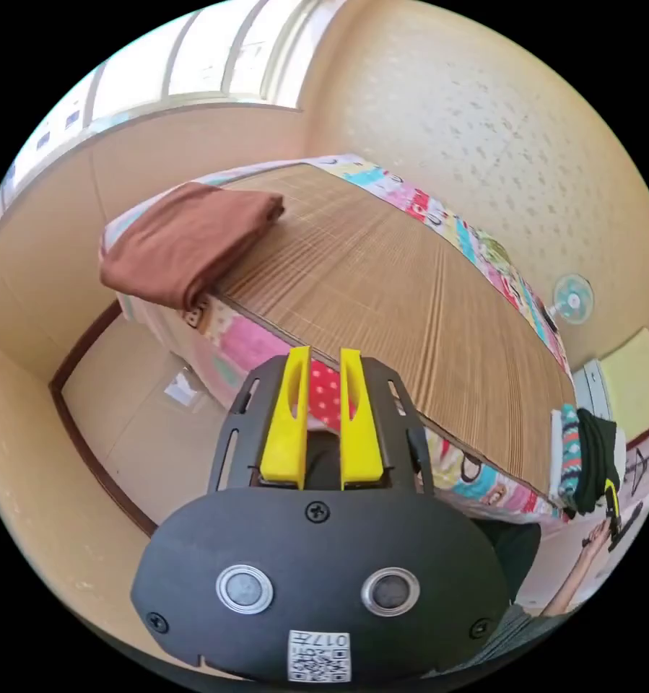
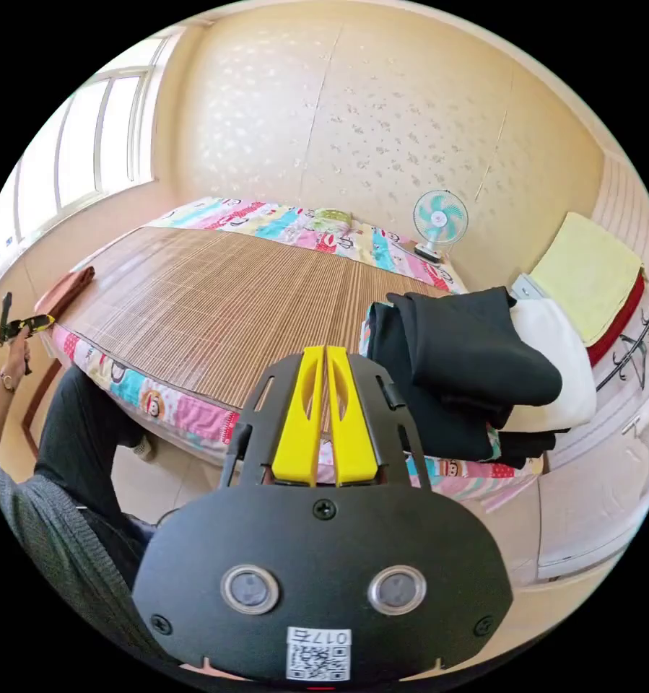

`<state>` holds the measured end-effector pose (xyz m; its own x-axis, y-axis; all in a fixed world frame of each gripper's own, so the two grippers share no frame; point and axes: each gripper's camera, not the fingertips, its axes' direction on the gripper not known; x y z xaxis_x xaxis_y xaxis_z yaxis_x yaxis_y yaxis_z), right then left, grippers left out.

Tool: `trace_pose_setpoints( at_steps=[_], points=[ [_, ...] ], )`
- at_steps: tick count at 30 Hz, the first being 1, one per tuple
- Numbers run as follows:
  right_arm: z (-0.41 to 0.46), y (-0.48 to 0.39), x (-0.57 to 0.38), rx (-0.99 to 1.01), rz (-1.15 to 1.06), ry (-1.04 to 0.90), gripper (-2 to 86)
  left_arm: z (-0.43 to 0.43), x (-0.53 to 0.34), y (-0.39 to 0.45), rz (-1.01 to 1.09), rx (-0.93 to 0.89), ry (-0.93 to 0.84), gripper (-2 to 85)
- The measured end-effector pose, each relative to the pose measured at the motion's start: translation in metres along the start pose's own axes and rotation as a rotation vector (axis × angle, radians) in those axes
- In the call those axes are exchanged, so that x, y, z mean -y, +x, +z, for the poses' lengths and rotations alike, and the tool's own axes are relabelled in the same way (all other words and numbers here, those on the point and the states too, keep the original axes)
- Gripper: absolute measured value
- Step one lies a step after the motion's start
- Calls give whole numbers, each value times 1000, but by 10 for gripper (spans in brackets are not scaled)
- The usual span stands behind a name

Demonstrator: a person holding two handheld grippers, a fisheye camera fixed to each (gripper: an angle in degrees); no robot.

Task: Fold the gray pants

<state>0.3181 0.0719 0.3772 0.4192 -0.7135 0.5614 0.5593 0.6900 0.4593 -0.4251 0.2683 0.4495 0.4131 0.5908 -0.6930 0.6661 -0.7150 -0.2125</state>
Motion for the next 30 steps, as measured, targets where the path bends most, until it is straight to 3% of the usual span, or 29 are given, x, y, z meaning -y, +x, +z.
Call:
trace_pose_setpoints(
  at_steps=[2,6,8,10,11,13,14,16,21,23,24,26,30],
  points=[
    [-3,-12,3,52,-1,28,2,-5,43,-44,-35,107,44,123],
    [8,0,2,438,82,17,2,25,97,-71,44,186,-52,159],
    [19,16,-5,609,143,15,2,76,115,-78,74,182,-285,148],
    [30,31,-12,770,174,-1,2,67,117,-89,-92,239,-228,98],
    [36,37,-15,867,164,-18,3,49,118,-108,-258,99,-151,33],
    [40,44,-21,955,153,-32,3,33,122,-123,-407,-178,-98,13],
    [42,47,-26,977,149,-37,3,26,134,-111,-365,-367,-63,6],
    [51,53,-32,999,159,-73,3,6,156,-70,-253,-537,-28,-1],
    [103,70,-43,1157,325,-259,3,-88,183,116,199,-709,48,-7],
    [120,73,-48,1229,371,-310,3,-137,166,199,368,-966,88,-8],
    [128,75,-52,1289,380,-325,3,-149,160,216,403,-1047,96,-8],
    [134,80,-57,1374,381,-321,3,-192,137,267,507,-1385,129,-8],
    [136,108,-74,1411,386,-302,5,-218,115,272,430,-1672,227,-8]
  ],
)
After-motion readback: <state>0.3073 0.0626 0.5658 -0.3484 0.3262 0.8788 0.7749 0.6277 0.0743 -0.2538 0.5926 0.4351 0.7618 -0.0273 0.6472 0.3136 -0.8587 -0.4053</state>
